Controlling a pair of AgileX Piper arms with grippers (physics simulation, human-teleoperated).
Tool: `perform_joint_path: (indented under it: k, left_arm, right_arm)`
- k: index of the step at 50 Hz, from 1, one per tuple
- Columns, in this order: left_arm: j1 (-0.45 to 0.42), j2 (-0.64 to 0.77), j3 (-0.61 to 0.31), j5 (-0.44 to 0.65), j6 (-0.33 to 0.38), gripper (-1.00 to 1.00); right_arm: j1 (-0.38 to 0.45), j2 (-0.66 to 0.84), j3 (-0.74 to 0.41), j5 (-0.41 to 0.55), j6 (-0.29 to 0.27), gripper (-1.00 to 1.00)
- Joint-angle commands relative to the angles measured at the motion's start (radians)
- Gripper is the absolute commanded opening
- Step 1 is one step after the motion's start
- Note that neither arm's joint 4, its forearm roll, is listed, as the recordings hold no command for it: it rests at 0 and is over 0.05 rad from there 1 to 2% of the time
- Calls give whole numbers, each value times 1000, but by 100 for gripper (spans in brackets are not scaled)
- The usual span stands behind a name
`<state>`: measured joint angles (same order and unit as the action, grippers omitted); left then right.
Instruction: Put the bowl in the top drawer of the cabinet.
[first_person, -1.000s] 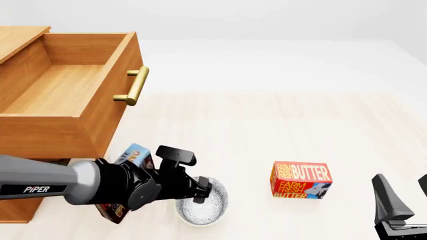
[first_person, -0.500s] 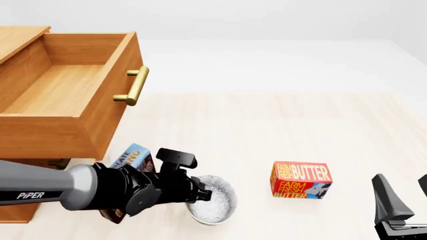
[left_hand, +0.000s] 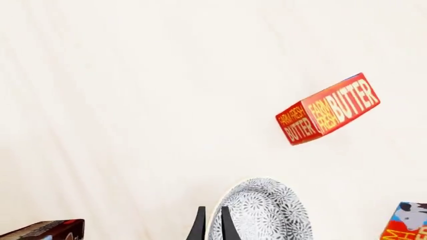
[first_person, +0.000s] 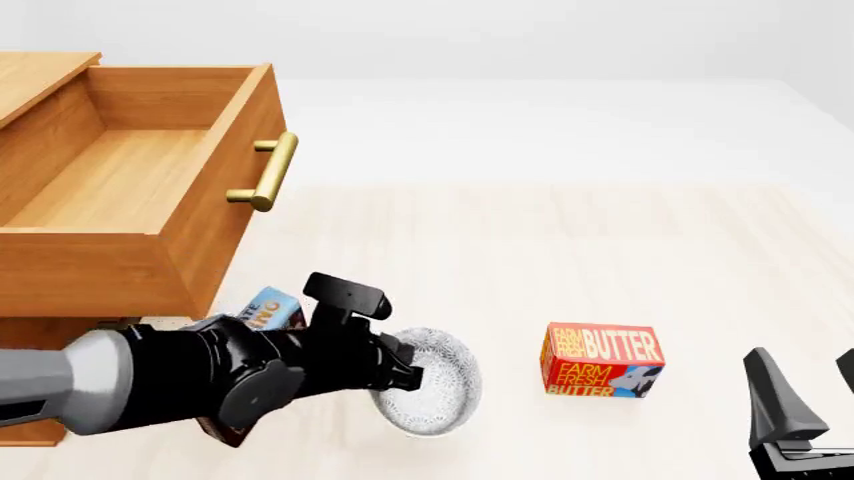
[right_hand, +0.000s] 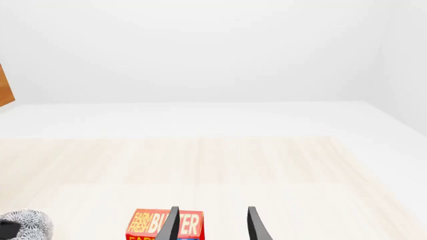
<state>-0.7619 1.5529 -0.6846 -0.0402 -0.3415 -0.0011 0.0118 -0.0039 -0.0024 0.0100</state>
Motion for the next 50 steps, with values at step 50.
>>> perform_joint_path:
  k: [50]
  left_arm:
    - [-1,-292,-31,115,169,-100]
  right_arm:
    - [0,0,0,0,0,100]
